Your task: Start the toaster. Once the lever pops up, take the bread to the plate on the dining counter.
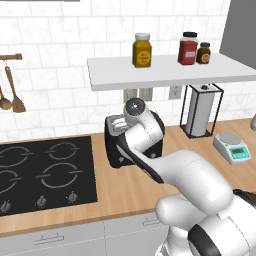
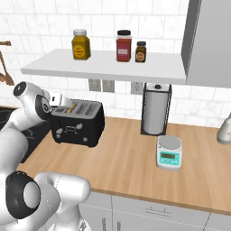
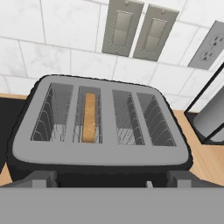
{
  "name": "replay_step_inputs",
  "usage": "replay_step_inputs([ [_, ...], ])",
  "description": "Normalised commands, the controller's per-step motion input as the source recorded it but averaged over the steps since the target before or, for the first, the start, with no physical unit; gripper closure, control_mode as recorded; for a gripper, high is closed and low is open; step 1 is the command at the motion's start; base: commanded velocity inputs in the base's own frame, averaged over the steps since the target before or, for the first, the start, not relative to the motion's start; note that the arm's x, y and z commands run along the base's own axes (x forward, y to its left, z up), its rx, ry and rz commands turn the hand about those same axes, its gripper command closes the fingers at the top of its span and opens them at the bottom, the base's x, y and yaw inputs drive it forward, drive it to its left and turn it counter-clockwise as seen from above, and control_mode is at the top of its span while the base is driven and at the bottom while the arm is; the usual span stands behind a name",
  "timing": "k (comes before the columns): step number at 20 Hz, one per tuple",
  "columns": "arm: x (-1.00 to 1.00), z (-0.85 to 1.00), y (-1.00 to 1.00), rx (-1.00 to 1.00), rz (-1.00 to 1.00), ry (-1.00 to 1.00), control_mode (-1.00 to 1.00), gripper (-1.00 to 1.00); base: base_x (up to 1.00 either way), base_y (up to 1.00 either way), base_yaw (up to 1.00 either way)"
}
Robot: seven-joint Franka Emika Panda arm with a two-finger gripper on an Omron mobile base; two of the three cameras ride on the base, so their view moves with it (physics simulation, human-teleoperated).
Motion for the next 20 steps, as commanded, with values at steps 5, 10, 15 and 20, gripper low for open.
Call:
replay_step_inputs([
  [5,0.0,0.0,0.0,0.0,0.0,0.0,-1.0,-1.0,0.0,0.0,0.0],
  [10,0.0,0.0,0.0,0.0,0.0,0.0,-1.0,-1.0,0.0,0.0,0.0],
  [15,0.0,0.0,0.0,0.0,0.0,0.0,-1.0,-1.0,0.0,0.0,0.0],
  [20,0.0,0.0,0.0,0.0,0.0,0.0,-1.0,-1.0,0.0,0.0,0.0],
])
